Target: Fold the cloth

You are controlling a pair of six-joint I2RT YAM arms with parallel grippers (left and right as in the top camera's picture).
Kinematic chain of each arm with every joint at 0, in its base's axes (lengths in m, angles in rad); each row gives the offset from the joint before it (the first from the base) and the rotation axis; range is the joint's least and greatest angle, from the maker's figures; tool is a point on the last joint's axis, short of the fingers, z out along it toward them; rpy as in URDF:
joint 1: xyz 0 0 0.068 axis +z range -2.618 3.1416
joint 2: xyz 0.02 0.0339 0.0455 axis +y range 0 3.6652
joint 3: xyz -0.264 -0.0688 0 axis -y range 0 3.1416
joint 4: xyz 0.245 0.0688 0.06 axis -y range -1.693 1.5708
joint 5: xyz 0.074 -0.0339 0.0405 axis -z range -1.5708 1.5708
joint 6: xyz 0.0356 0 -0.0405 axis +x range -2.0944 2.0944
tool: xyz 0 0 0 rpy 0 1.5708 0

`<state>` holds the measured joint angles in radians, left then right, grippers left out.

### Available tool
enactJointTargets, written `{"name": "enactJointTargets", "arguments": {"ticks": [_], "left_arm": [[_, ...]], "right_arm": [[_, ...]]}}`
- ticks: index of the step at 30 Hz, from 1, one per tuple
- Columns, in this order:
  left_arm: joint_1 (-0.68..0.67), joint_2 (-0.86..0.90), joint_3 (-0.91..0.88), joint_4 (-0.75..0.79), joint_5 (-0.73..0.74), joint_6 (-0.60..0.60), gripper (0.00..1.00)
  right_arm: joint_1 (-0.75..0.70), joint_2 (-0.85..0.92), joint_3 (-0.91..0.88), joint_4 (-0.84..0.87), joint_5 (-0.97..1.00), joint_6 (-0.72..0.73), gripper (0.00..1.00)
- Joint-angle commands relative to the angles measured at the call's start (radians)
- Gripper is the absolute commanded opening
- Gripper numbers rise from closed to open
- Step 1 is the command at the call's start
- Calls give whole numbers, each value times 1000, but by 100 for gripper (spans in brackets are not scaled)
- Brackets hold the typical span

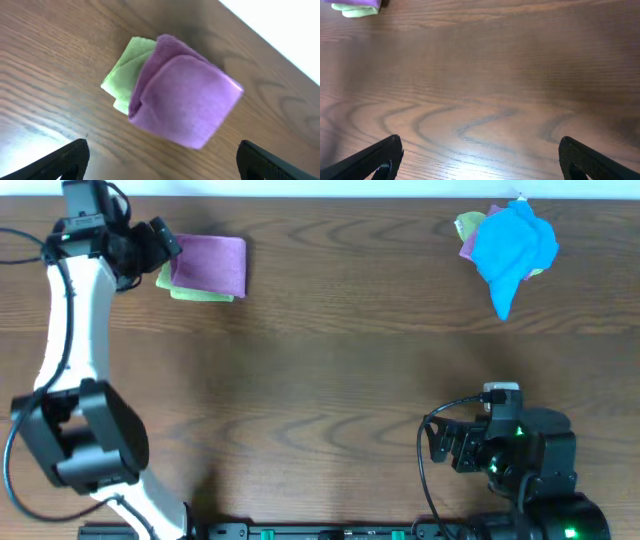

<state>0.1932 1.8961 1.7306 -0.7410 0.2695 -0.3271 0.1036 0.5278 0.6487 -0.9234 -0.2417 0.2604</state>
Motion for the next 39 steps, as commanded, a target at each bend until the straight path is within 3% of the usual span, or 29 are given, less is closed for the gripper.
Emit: {"name": "enactJointTargets", "arguments": {"ticks": [1, 12, 21, 39], "left_arm": [[-11, -57, 27, -21, -7, 36, 95], [-16, -207, 26, -36, -12, 39, 95], [-62, -331, -15, -145, -15, 71, 95], [-162, -817, -602, 157, -88, 80, 95]], "right_arm": [[-7, -6, -8, -2, 6, 13, 99], [-7, -6, -8, -2, 6, 13, 99], [-7, -6, -8, -2, 6, 13, 99], [-7, -6, -8, -2, 6, 13, 99]]}}
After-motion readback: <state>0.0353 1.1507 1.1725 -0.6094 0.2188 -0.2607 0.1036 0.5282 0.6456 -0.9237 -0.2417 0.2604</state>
